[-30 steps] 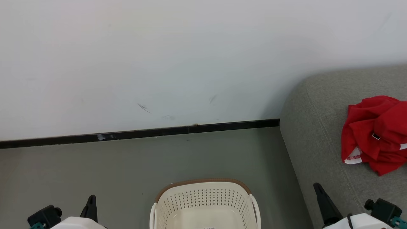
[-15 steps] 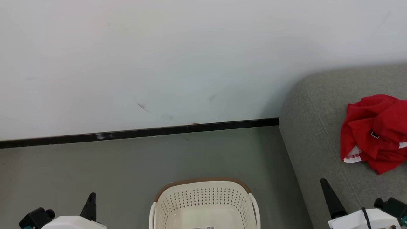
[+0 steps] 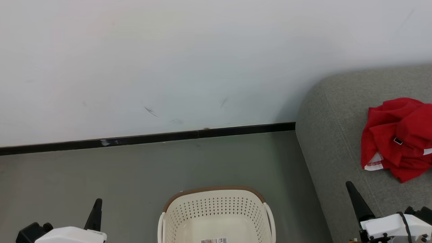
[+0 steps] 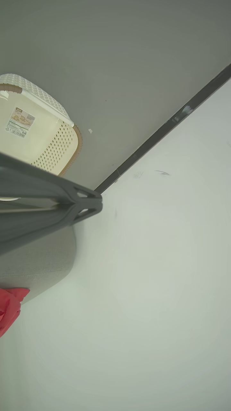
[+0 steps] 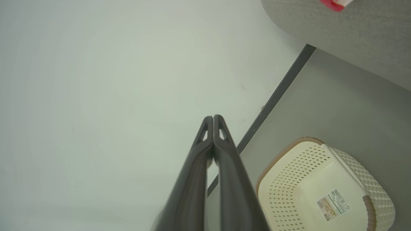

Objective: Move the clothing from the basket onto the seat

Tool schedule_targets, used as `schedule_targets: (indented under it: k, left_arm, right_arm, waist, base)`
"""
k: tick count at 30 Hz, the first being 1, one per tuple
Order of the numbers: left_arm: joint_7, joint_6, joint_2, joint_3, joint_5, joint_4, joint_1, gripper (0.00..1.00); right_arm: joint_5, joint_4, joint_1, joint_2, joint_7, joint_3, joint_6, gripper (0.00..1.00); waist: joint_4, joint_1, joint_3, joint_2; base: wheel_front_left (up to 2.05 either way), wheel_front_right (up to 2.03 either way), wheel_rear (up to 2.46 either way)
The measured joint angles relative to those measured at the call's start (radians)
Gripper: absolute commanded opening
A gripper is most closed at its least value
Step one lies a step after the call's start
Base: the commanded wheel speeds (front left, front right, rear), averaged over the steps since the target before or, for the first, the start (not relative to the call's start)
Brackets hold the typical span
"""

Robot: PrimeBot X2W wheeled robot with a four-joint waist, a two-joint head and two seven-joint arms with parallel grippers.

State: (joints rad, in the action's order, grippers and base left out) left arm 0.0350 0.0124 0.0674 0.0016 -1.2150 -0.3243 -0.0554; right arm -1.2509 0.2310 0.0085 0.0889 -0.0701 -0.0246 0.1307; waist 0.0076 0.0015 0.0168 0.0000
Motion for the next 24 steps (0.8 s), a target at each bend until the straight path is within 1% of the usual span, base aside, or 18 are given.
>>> schedule_targets:
  k: [4, 14, 16, 18, 24]
  left_arm:
    - [0.010, 0.011, -0.005, 0.012, -0.054, 0.006, -0.001, 0.00]
    - [0.043, 0.053, -0.015, 0.044, -0.186, 0.017, -0.004, 0.00]
    - [0.045, 0.054, -0.018, 0.051, -0.212, 0.020, -0.005, 0.00]
    - [0.053, 0.071, -0.021, 0.056, -0.241, 0.022, -0.005, 0.00]
    - [0.071, 0.092, -0.028, 0.075, -0.318, 0.030, -0.007, 0.00]
  right_arm:
    - [-0.064, 0.003, -0.007, 0.005, 0.010, 0.005, 0.000, 0.00]
    - [-0.222, 0.009, -0.023, 0.012, 0.041, 0.016, 0.000, 0.00]
    - [-0.249, 0.011, -0.032, 0.014, 0.045, 0.018, 0.000, 0.00]
    - [-0.284, 0.011, -0.040, 0.016, 0.053, 0.021, 0.000, 0.00]
    - [-0.374, 0.015, -0.044, 0.021, 0.067, 0.031, 0.000, 0.00]
  waist:
    - [-0.001, -0.0004, -0.004, 0.0000]
    - [-0.004, -0.0008, -0.011, 0.0000]
    - [-0.004, -0.0008, -0.012, 0.0000]
    - [-0.005, -0.0008, -0.013, 0.0000]
    - [-0.006, -0.0009, -0.017, 0.0000]
  base:
    - [0.00, 0.00, 0.00]
    - [0.00, 0.00, 0.00]
    - [0.00, 0.00, 0.00]
    - [0.00, 0.00, 0.00]
    - [0.00, 0.00, 0.00]
